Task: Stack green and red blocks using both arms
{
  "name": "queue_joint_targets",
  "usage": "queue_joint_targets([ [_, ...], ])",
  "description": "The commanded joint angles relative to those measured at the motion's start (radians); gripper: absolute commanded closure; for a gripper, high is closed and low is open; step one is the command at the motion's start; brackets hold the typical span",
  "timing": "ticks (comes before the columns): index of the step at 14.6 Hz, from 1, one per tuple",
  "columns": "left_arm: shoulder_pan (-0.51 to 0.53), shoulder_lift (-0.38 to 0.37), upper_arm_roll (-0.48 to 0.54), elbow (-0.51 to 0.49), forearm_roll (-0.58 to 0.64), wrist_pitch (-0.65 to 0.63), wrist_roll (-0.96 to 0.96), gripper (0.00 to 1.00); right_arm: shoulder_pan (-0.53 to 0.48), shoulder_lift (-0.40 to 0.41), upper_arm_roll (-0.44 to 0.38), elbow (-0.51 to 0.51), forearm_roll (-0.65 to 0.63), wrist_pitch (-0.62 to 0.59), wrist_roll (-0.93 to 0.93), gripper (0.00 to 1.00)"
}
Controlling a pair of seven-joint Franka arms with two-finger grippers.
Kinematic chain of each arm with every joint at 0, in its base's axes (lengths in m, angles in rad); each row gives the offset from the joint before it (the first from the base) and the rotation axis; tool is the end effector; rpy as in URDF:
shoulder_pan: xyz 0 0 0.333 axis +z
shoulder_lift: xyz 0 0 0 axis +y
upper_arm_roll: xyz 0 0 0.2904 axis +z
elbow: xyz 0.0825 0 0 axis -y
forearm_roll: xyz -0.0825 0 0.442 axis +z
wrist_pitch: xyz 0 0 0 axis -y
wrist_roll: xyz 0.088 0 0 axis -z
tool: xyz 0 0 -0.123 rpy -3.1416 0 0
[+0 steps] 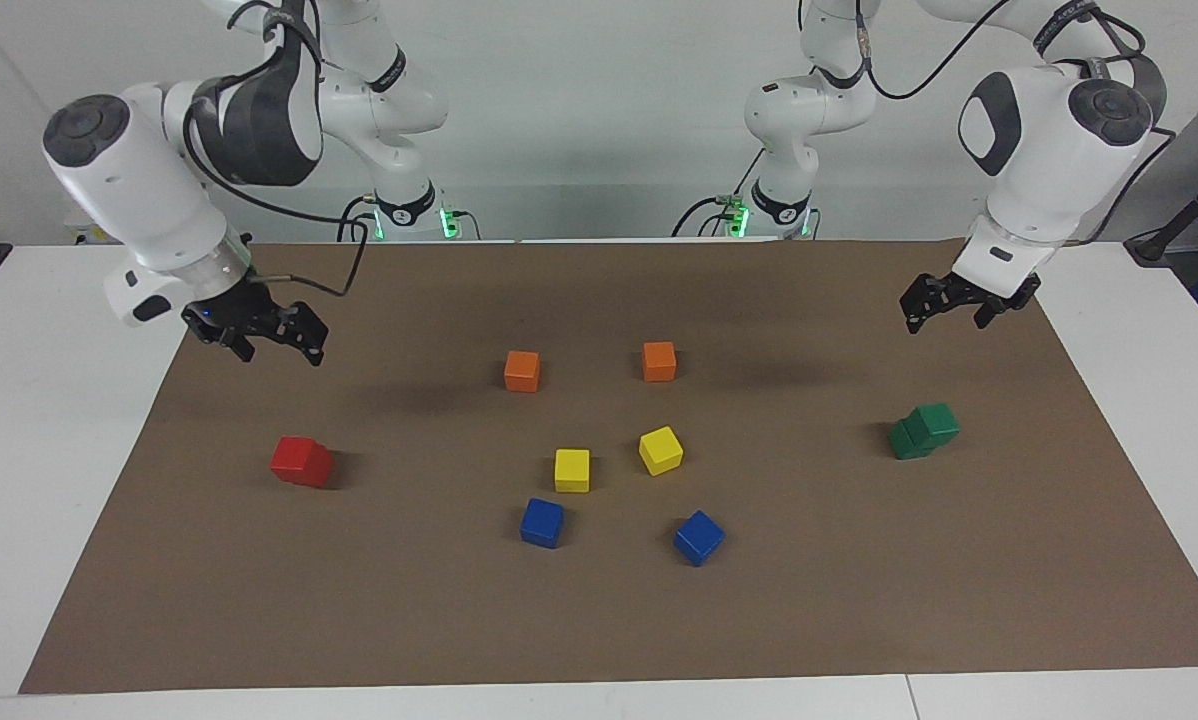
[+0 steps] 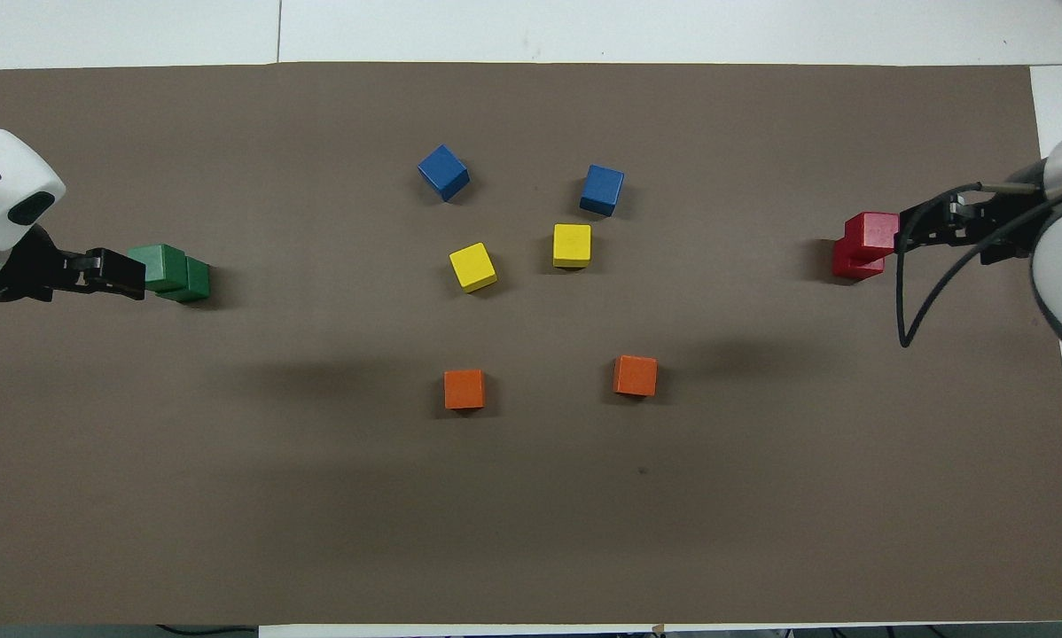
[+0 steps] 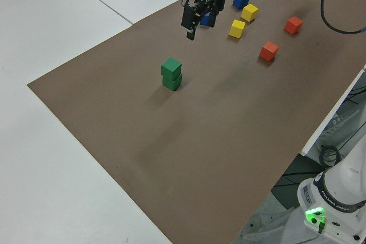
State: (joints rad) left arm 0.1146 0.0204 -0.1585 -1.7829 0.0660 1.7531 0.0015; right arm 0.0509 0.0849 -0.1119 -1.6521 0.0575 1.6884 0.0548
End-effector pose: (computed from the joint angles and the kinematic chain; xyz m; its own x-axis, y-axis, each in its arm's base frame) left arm 0.6190 -0.0198 0.4732 0.9971 -0.0574 -0.0504 -0.0604 -0.9963 -0.0609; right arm 0.6376 -0.0307 0.4969 0.9912 -0.1222 -0.0507 -0.1244 -0.9912 -0.0445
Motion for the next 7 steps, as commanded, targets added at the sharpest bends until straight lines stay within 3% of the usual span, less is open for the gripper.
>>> queue_joint_targets([
  [1,-0.024,-0.023,0.024,-0.009,-0.041,-0.029,0.003,0.0,0.0,-0.022,0.004,0.07,-0.057,-0.131,-0.051,0.0],
  [7,-0.056,-0.049,0.057,0.013,-0.041,-0.112,0.005,0.0,0.001,-0.057,0.005,0.095,-0.053,-0.176,-0.072,0.0],
])
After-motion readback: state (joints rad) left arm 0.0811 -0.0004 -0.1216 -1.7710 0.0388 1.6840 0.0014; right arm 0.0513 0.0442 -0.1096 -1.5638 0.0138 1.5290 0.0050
